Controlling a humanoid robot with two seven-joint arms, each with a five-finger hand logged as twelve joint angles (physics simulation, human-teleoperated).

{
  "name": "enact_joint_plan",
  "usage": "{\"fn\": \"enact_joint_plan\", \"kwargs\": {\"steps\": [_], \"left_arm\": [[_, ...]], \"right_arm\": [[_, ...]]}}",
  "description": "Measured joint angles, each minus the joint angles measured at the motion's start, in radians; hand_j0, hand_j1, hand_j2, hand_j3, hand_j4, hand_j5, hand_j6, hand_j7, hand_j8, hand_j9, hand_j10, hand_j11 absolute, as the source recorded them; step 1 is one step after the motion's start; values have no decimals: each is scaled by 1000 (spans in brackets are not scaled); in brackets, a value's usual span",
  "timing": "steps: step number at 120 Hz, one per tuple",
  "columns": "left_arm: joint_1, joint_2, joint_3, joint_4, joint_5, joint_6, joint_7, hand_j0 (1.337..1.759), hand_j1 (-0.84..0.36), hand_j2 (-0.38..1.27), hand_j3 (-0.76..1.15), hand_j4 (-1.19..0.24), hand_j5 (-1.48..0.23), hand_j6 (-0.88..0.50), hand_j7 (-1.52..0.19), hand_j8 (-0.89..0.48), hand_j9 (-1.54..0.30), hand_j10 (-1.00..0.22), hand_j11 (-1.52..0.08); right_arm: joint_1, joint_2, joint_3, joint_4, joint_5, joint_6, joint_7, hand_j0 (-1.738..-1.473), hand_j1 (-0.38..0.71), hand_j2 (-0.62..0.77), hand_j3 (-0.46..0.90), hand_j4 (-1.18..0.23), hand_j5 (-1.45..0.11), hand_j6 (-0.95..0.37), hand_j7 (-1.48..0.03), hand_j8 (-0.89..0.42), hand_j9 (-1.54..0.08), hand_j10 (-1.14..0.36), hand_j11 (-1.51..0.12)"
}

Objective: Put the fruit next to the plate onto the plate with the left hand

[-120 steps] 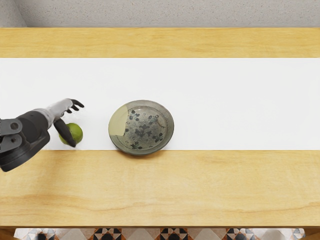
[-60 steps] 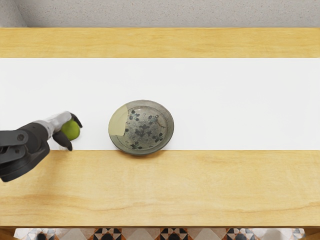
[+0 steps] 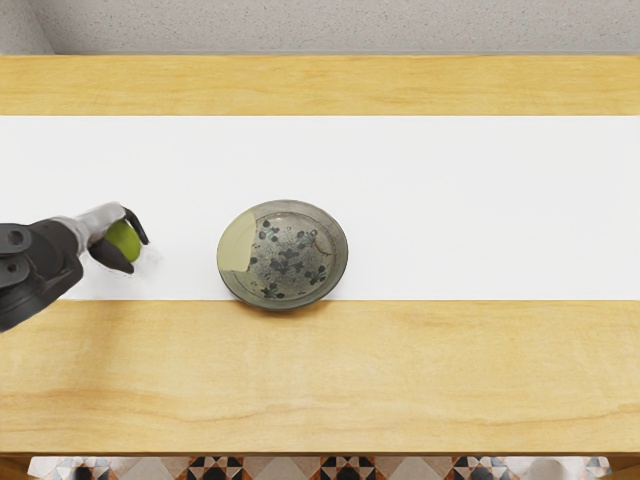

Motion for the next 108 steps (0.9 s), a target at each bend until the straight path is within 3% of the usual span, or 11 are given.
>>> {"fn": "enact_joint_plan", "kwargs": {"steps": [10, 21, 36, 44, 61, 90, 93, 108], "left_arm": [[-61, 9, 1, -11, -33, -22, 2, 1635, -347, 81, 45, -546, -1065, -262, -972, -255, -991, -520, -958], [-147, 20, -14, -22, -95, -71, 4, 1629, -343, 71, 29, -580, -1071, -283, -1045, -270, -1078, -473, -1069], [-162, 20, -113, -31, -225, -197, 5, 1625, -343, 88, 16, -613, -1104, -252, -1110, -220, -1139, -446, -1153], [-210, 9, -162, -32, -296, -251, 5, 1624, -355, 118, 11, -613, -1119, -245, -1131, -215, -1161, -450, -1179], [-276, -107, -207, -32, -407, -301, 6, 1616, -390, 136, 6, -585, -1129, -221, -1153, -185, -1193, -438, -1232], [-267, -224, -225, -22, -484, -303, 7, 1611, -377, 110, 2, -595, -1130, -231, -1167, -191, -1210, -473, -1257], [-264, -225, -224, -22, -490, -303, 6, 1612, -392, 191, 2, -598, -1114, -226, -1156, -175, -1208, -471, -1255], [-260, -225, -222, -18, -504, -306, 3, 1620, -369, 224, 1, -599, -1157, -215, -1178, -216, -1214, -467, -1248]], "right_arm": [[0, 0, 0, 0, 0, 0, 0, -1658, -323, -4, 0, -23, -29, -23, -29, -23, -29, -22, -29], [0, 0, 0, 0, 0, 0, 0, -1658, -323, -4, 0, -22, -29, -23, -29, -22, -29, -22, -29], [0, 0, 0, 0, 0, 0, 0, -1658, -323, -4, 0, -22, -29, -23, -29, -22, -29, -22, -29], [1, 0, 0, 0, 0, 0, 0, -1658, -323, -4, 0, -22, -29, -23, -29, -22, -29, -22, -29], [1, 0, 0, 1, 0, 0, 0, -1658, -323, -4, 0, -22, -29, -23, -29, -23, -29, -22, -29], [1, 0, -1, 1, 0, 0, 1, -1658, -323, -4, 0, -22, -29, -23, -29, -23, -29, -22, -29], [1, 0, -1, 1, 0, 0, 1, -1658, -323, -4, 0, -22, -29, -23, -29, -23, -29, -22, -29], [2, 0, -1, 1, 0, 0, 1, -1658, -323, -4, 0, -22, -29, -23, -29, -23, -29, -22, -29]]}}
